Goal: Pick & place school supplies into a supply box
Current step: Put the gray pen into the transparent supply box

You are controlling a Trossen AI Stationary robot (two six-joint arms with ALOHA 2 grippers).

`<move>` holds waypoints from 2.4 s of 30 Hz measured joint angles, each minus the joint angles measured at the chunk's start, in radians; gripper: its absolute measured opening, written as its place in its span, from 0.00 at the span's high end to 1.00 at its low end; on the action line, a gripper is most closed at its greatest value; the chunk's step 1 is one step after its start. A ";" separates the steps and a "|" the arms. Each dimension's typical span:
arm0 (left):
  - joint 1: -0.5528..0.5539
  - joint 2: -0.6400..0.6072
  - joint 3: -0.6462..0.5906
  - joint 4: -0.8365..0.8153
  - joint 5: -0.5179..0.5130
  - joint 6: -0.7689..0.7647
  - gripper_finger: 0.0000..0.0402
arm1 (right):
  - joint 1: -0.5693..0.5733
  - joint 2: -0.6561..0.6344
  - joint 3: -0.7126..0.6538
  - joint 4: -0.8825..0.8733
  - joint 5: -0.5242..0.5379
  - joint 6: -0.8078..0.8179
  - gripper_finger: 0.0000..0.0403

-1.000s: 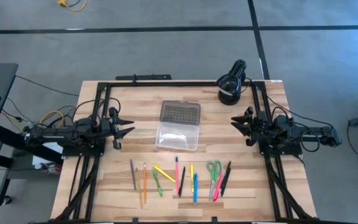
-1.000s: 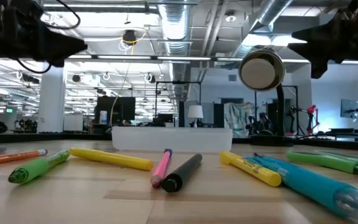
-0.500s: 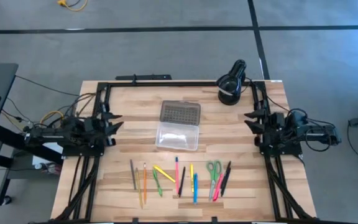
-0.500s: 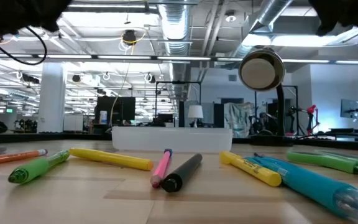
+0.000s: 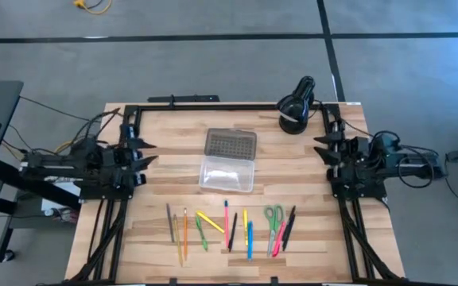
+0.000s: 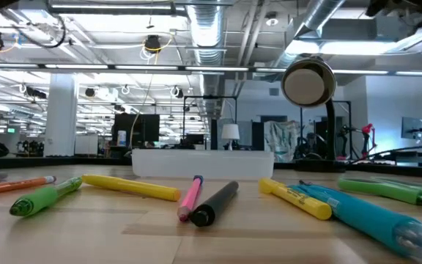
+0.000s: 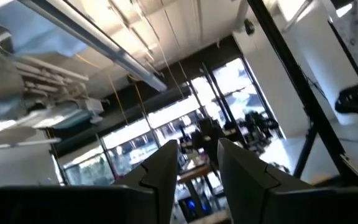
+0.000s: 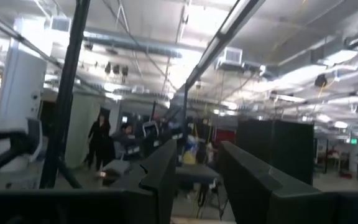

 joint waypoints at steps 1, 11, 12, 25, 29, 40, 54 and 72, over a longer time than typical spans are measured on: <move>0.000 0.056 0.026 -0.001 0.013 -0.007 0.72 | 0.000 0.039 0.017 0.001 0.000 0.000 0.70; -0.024 0.530 0.248 -0.191 0.204 -0.196 0.72 | 0.038 0.384 0.154 -0.051 -0.006 -0.001 0.70; -0.036 0.564 0.264 -0.221 0.183 -0.224 0.72 | 0.048 0.414 0.155 -0.052 -0.006 -0.002 0.70; -0.357 0.845 0.387 -0.390 -0.393 -0.591 0.72 | 0.207 0.590 0.157 -0.056 -0.004 0.017 0.70; -0.459 0.891 0.438 -0.512 -0.527 -0.778 0.72 | 0.243 0.603 0.157 -0.082 -0.002 0.019 0.70; -0.654 1.039 0.598 -0.953 -0.668 -1.505 0.72 | 0.315 0.613 0.157 -0.124 0.000 0.020 0.70; -0.686 1.296 0.810 -1.547 -0.311 -2.189 0.72 | 0.330 0.613 0.157 -0.170 0.000 0.054 0.70; -0.686 1.340 0.800 -1.581 -0.216 -2.322 0.72 | 0.330 0.613 0.157 -0.216 0.000 0.054 0.70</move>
